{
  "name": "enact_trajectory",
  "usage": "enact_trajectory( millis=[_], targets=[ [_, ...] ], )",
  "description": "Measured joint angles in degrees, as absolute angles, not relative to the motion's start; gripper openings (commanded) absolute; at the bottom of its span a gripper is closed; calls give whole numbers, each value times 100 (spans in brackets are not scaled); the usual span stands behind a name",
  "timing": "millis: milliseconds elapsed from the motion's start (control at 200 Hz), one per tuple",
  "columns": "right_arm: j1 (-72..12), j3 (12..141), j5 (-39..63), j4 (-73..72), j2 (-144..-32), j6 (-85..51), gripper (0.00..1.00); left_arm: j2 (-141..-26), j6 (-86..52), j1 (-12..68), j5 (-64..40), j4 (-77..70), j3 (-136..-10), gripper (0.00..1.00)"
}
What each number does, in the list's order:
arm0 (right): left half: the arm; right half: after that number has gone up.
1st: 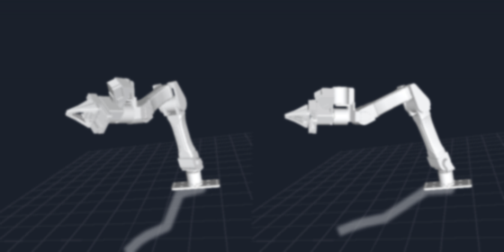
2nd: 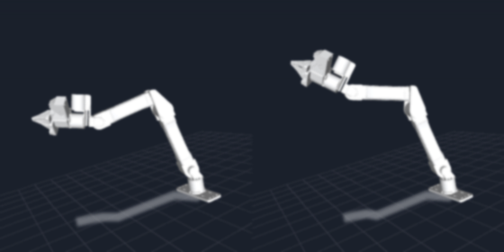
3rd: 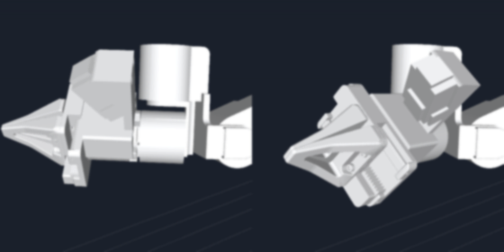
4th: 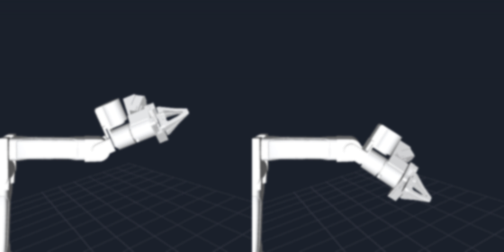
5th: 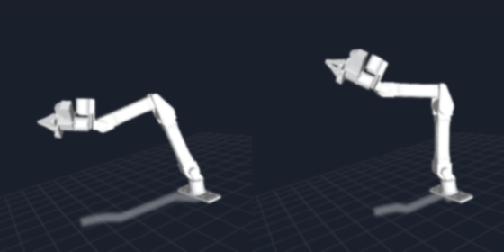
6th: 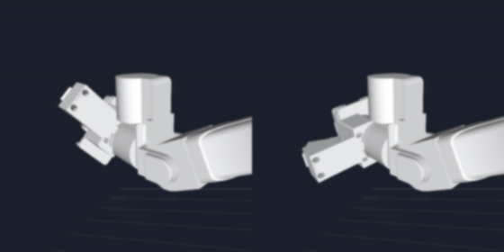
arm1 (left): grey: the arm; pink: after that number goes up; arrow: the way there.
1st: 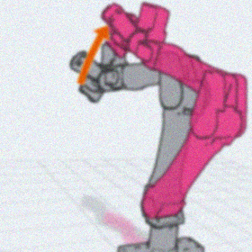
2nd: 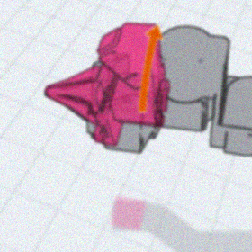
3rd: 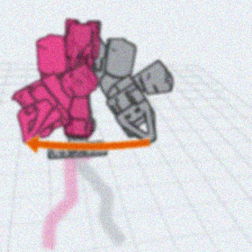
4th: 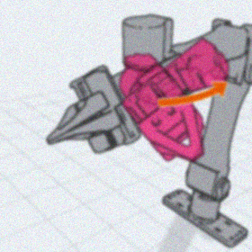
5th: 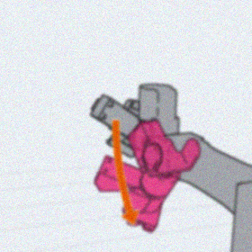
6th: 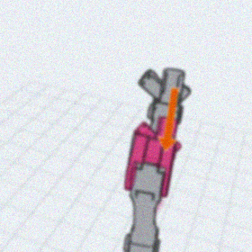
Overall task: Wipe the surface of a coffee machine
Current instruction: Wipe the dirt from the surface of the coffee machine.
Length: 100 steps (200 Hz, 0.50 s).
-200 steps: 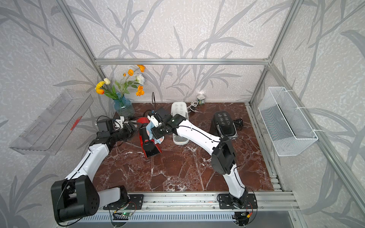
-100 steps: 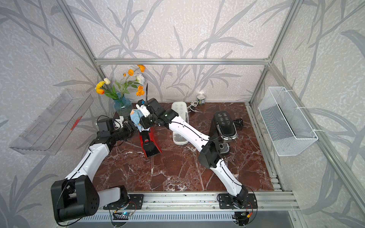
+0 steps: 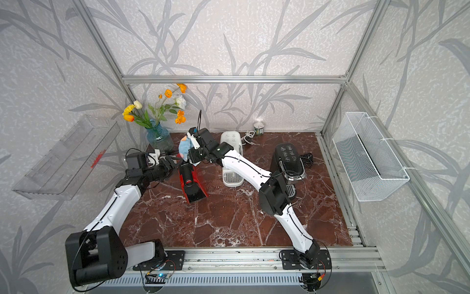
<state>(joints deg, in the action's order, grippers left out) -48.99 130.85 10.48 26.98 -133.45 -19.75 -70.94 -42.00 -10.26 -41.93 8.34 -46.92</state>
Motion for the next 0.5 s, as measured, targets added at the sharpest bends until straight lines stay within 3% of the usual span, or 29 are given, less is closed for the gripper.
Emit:
enact_trajectory(
  millis=[500],
  targets=[
    [-4890, 13078, 825, 2749, -13498, -2036, 0, -7094, -4202, -1022, -4185, 895, -4722, 68]
  ],
)
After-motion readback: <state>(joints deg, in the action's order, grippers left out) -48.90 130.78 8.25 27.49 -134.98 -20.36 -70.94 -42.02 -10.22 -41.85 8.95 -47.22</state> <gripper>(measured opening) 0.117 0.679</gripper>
